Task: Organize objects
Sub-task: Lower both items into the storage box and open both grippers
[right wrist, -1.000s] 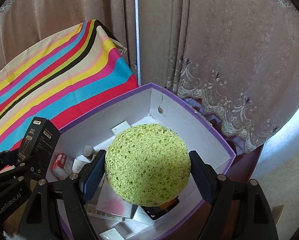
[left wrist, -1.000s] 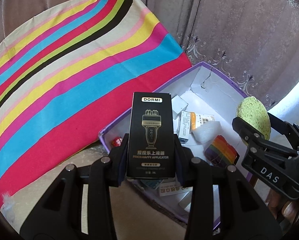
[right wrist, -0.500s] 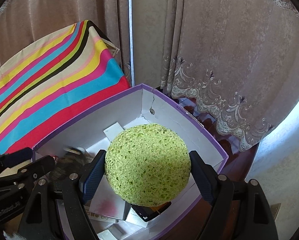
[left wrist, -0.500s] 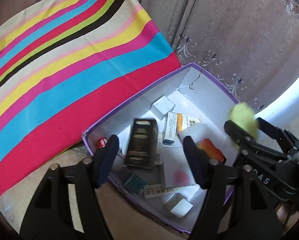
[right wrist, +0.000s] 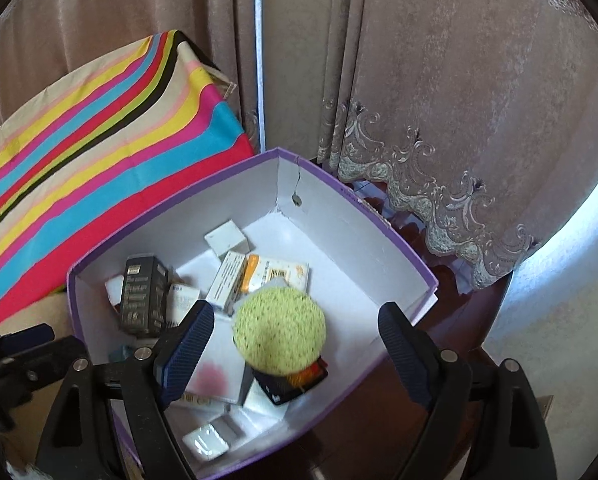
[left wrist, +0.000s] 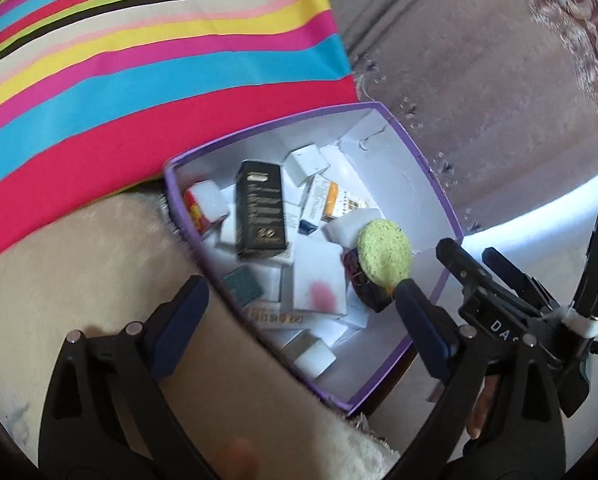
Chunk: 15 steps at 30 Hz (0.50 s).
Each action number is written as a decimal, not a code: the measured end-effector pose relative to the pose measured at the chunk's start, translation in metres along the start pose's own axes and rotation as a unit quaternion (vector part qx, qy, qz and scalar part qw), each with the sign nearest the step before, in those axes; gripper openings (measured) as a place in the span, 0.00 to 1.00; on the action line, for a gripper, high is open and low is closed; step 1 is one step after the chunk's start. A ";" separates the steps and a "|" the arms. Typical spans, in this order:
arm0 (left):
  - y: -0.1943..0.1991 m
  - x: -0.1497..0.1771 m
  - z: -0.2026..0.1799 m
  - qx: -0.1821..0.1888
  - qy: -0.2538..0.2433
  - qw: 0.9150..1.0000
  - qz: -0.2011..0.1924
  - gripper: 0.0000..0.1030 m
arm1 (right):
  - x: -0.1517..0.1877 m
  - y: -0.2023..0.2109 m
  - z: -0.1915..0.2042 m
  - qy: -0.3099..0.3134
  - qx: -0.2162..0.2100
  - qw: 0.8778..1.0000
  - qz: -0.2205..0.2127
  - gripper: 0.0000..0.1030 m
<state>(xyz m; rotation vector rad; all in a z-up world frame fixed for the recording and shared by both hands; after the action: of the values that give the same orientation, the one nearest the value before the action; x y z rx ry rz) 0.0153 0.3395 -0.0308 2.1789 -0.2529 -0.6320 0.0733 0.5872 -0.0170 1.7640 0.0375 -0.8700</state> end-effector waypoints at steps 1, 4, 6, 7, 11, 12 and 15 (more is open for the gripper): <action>0.005 0.004 -0.001 -0.002 -0.002 1.000 -0.006 0.93 | 0.002 0.003 0.003 0.006 -0.001 1.000 0.001 0.83; 0.011 0.010 -0.003 -0.013 -0.006 1.000 -0.012 0.94 | 0.005 0.007 0.009 0.017 -0.005 1.000 0.005 0.83; 0.012 0.012 0.001 -0.009 -0.002 1.000 -0.014 0.94 | 0.007 0.012 0.013 0.025 -0.005 1.000 0.007 0.83; 0.012 0.011 0.002 -0.006 0.001 1.000 -0.015 0.95 | 0.008 0.014 0.014 0.028 -0.003 1.000 0.006 0.83; 0.008 0.010 0.002 -0.004 0.000 1.000 -0.014 1.00 | 0.008 0.022 0.013 0.035 0.012 0.999 0.000 0.83; 0.006 0.011 0.001 -0.014 -0.007 1.000 -0.011 0.99 | 0.007 0.024 0.012 0.036 0.018 0.999 -0.002 0.83; 0.004 0.011 0.001 -0.018 -0.009 1.000 -0.010 0.99 | 0.005 0.028 0.012 0.041 0.024 0.999 -0.004 0.83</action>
<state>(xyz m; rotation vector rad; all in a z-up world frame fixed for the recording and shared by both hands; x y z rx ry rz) 0.0242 0.3318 -0.0322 2.1439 -0.2272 -0.6624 0.0826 0.5644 0.0014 1.8445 0.0780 -0.8091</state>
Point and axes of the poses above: each gripper's, at about its wrist camera, not at the fingertips, and y roughly against the way its jaws point, z to its left, x to its underside, the point moved 4 cm from there along -y, roughly the way its jaws point, and after that the axes turned 4 degrees about x, right-handed, at the moved point
